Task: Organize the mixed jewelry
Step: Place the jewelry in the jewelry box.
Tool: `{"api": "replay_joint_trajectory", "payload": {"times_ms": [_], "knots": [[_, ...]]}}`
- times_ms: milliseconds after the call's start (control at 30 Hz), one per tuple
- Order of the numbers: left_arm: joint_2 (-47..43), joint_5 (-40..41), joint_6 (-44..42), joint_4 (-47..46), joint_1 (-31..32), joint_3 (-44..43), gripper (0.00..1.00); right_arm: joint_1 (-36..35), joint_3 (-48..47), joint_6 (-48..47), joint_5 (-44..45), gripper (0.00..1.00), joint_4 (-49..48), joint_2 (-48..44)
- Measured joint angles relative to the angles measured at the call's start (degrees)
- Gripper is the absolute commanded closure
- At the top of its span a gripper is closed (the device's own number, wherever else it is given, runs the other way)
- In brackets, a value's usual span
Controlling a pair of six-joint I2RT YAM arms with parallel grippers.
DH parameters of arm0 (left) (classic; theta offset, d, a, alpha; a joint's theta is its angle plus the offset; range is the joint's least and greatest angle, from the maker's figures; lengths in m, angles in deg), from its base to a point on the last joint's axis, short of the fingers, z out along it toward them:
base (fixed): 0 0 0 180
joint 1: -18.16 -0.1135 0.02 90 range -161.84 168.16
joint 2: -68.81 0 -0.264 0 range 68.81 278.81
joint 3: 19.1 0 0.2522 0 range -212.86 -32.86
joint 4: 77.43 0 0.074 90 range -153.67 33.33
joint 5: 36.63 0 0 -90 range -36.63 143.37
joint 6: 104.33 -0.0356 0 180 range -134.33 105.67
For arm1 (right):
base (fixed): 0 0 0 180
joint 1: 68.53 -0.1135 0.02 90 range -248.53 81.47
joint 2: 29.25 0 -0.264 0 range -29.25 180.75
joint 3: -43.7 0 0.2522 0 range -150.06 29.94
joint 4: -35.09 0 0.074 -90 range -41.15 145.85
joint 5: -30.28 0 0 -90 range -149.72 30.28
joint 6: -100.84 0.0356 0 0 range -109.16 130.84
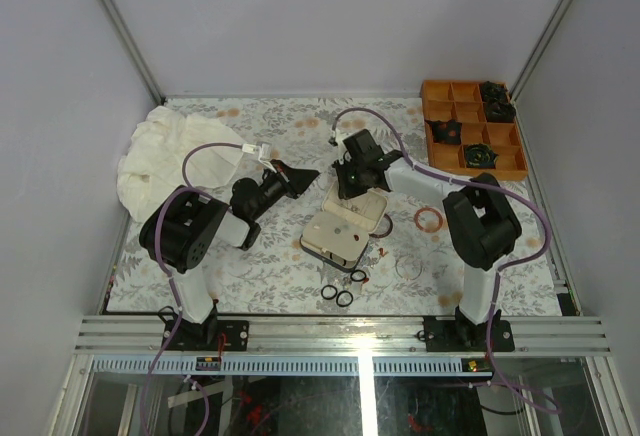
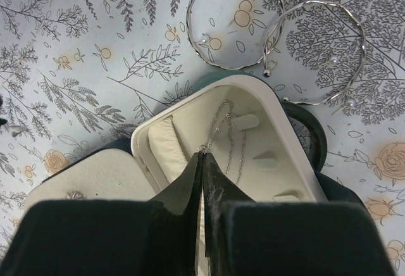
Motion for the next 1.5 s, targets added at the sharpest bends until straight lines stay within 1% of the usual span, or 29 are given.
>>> {"api": "replay_joint_trajectory", "payload": {"times_ms": [167, 233, 333, 567, 767, 833, 1033, 1100, 1167, 1233, 1333, 1500], "knots": [[0.0, 0.0, 0.0, -0.2, 0.0, 0.2, 1.00, 0.0, 0.5, -0.1, 0.9, 1.00, 0.2, -1.5], [0.0, -0.1, 0.0, -0.2, 0.0, 0.2, 1.00, 0.0, 0.5, -0.2, 1.3, 0.91, 0.3, -2.1], [0.0, -0.2, 0.0, -0.2, 0.0, 0.2, 1.00, 0.0, 0.6, -0.4, 1.7, 0.87, 0.3, -2.9], [0.0, -0.2, 0.1, -0.2, 0.0, 0.2, 1.00, 0.0, 0.8, -0.6, 2.8, 0.85, 0.4, -3.7], [0.0, -0.2, 0.1, -0.2, 0.0, 0.2, 1.00, 0.0, 1.2, -0.7, 2.9, 0.76, 0.7, -3.7], [0.0, -0.2, 0.1, -0.2, 0.0, 0.2, 1.00, 0.0, 1.3, -0.7, 3.0, 0.72, 1.2, -3.7], [0.0, -0.3, 0.1, -0.2, 0.0, 0.2, 1.00, 0.0, 1.3, -0.7, 4.6, 0.63, 2.2, -5.3], [-0.1, -0.3, 0.2, -0.1, 0.0, 0.3, 1.00, 0.0, 1.4, -0.6, 5.4, 0.58, 2.7, -6.5], [-1.0, -0.2, 0.2, 0.4, 0.0, 0.8, 1.00, 0.0, 1.7, -0.5, 5.9, 0.54, 2.7, -8.2], [-2.5, -0.1, 0.2, 1.0, 0.0, 1.5, 1.00, 0.3, 2.4, -0.5, 6.4, 0.52, 2.7, -10.2], [-5.8, 0.3, 0.2, 2.0, 0.0, 2.5, 1.00, 1.4, 3.8, -0.2, 6.8, 0.51, 2.2, -12.7], [-10.2, 0.6, 0.2, 2.9, 0.0, 4.1, 1.00, 5.9, 6.4, 0.5, 6.3, 0.51, 0.1, -14.1]]}}
